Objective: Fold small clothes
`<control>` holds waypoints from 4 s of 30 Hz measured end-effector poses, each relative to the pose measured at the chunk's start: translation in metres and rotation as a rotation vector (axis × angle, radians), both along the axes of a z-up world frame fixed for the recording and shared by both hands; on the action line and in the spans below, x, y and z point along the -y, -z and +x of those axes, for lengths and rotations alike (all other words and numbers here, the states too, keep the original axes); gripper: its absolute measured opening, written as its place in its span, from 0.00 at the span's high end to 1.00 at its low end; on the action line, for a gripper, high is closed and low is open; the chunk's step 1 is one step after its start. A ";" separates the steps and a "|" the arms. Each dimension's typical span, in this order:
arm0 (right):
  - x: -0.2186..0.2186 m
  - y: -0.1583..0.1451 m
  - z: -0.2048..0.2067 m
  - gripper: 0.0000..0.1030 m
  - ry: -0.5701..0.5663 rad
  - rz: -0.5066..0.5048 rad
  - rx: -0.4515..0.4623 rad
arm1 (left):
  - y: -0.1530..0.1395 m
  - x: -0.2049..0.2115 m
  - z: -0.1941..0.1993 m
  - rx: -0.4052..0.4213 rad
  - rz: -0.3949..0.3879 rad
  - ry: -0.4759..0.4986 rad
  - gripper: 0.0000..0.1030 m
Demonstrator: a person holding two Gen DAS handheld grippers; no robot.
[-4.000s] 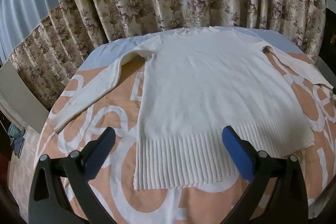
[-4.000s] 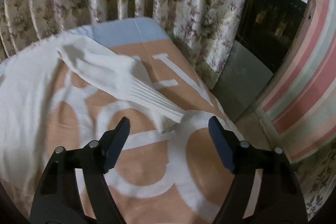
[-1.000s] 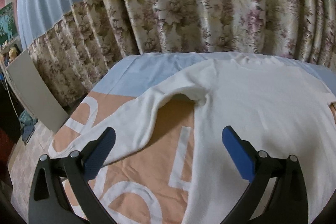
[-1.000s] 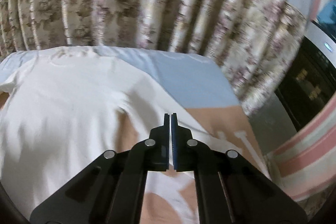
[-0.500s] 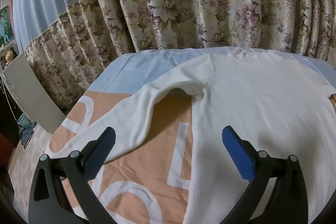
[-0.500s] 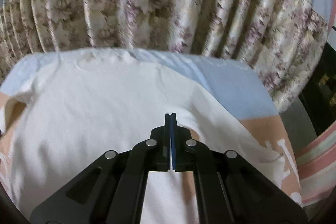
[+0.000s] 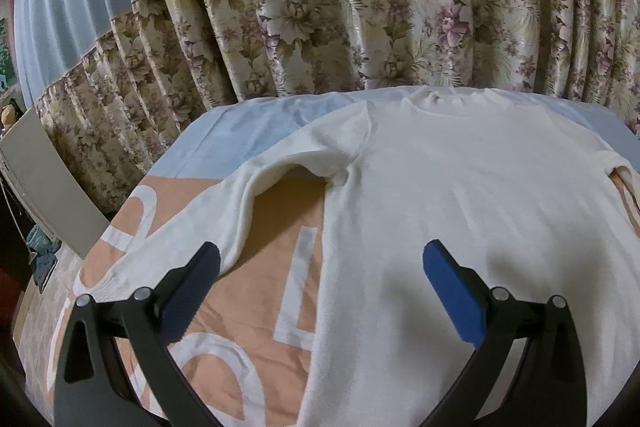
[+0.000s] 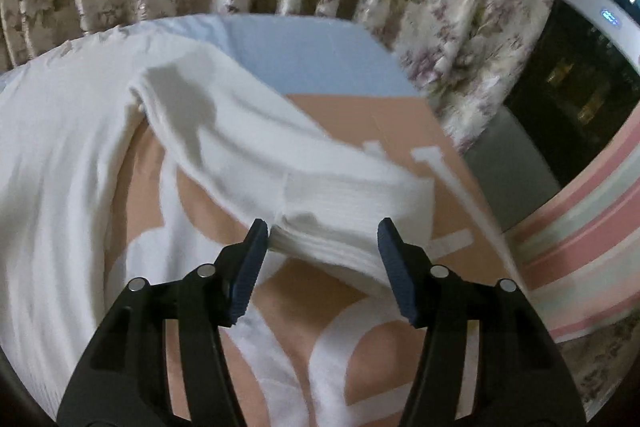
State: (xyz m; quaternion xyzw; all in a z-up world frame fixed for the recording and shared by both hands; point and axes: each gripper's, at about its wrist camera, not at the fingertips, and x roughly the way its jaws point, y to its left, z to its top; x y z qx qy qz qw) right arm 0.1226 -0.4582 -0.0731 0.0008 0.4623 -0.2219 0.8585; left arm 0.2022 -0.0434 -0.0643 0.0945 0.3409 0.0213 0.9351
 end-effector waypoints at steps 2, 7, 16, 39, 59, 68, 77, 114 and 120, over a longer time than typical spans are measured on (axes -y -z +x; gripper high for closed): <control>0.003 0.007 0.003 0.58 -0.007 0.024 -0.028 | 0.002 0.003 0.000 -0.005 0.004 0.006 0.01; 0.002 -0.003 0.006 0.88 0.007 0.023 0.023 | 0.003 0.005 -0.002 -0.004 0.014 0.012 0.02; -0.018 -0.062 0.040 0.89 -0.032 0.063 0.174 | 0.004 0.000 0.005 -0.006 0.014 -0.003 0.02; -0.230 -0.065 0.202 0.89 -0.367 0.208 0.194 | -0.018 -0.066 0.124 -0.024 -0.001 -0.071 0.02; -0.377 -0.019 0.251 0.83 -0.624 0.389 0.125 | 0.004 -0.120 0.124 -0.051 0.028 -0.147 0.02; -0.290 -0.065 0.196 0.23 -0.526 0.172 0.277 | -0.007 -0.078 0.131 -0.044 -0.032 -0.069 0.02; -0.146 -0.039 0.171 0.23 -0.282 0.110 0.221 | 0.004 0.022 0.163 -0.069 -0.014 0.090 0.02; -0.093 0.001 0.184 0.14 -0.210 0.213 0.119 | 0.053 0.010 0.196 -0.132 0.082 -0.051 0.76; -0.098 0.008 0.173 0.14 -0.209 0.192 0.051 | 0.024 -0.007 0.161 -0.030 0.040 -0.094 0.22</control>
